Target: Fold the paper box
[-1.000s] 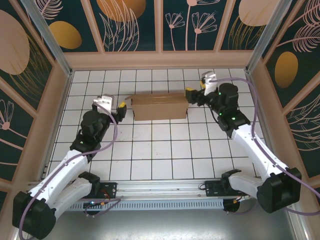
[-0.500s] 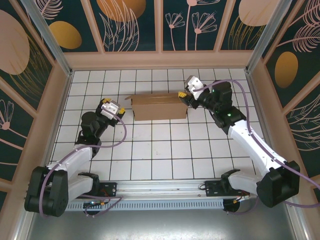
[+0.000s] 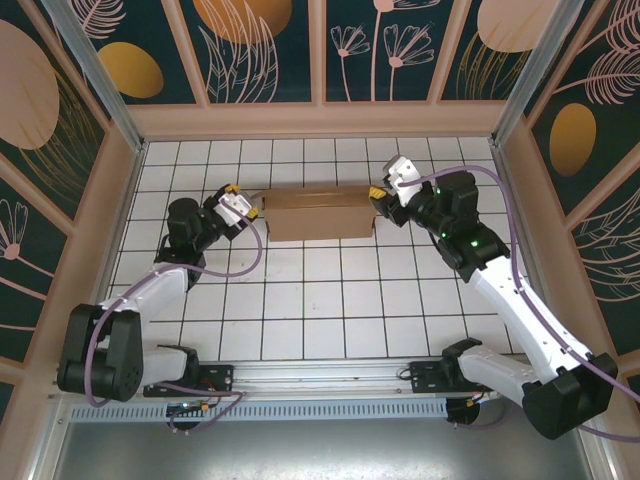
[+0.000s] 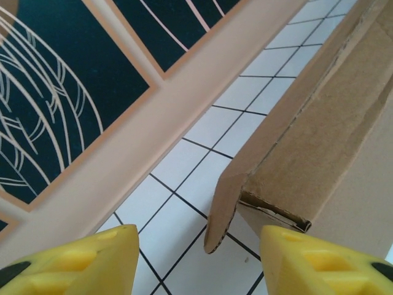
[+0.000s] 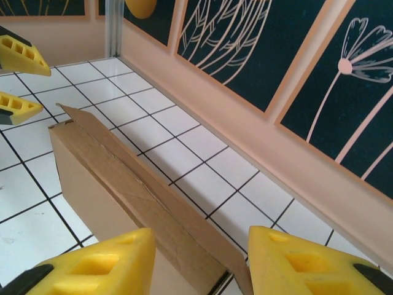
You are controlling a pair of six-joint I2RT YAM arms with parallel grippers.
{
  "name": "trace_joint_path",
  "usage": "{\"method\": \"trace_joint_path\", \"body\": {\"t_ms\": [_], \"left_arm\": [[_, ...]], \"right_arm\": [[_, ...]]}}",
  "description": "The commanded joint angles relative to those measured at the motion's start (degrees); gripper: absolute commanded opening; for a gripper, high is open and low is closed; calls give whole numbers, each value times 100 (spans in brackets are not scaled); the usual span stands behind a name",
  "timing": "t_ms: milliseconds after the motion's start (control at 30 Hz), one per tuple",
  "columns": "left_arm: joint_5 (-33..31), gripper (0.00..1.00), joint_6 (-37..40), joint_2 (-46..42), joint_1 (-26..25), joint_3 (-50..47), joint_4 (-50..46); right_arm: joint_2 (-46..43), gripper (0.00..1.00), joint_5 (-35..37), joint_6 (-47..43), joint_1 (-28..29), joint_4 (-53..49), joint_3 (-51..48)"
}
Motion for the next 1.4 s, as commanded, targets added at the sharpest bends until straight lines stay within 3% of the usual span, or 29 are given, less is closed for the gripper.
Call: {"method": "trace_joint_path", "body": {"t_ms": [0, 1067, 1200, 1367], "left_arm": [[318, 53, 165, 187, 27, 257, -176], [625, 28, 211, 959, 27, 1034, -817], [650, 19, 226, 970, 27, 1043, -874], [614, 8, 152, 955, 27, 1019, -870]], "right_arm": [[-146, 43, 200, 139, 38, -224, -42], [535, 33, 917, 29, -62, -375, -116], [655, 35, 577, -342, -306, -231, -151], [638, 44, -1164, -1748, -958, 768, -703]]}}
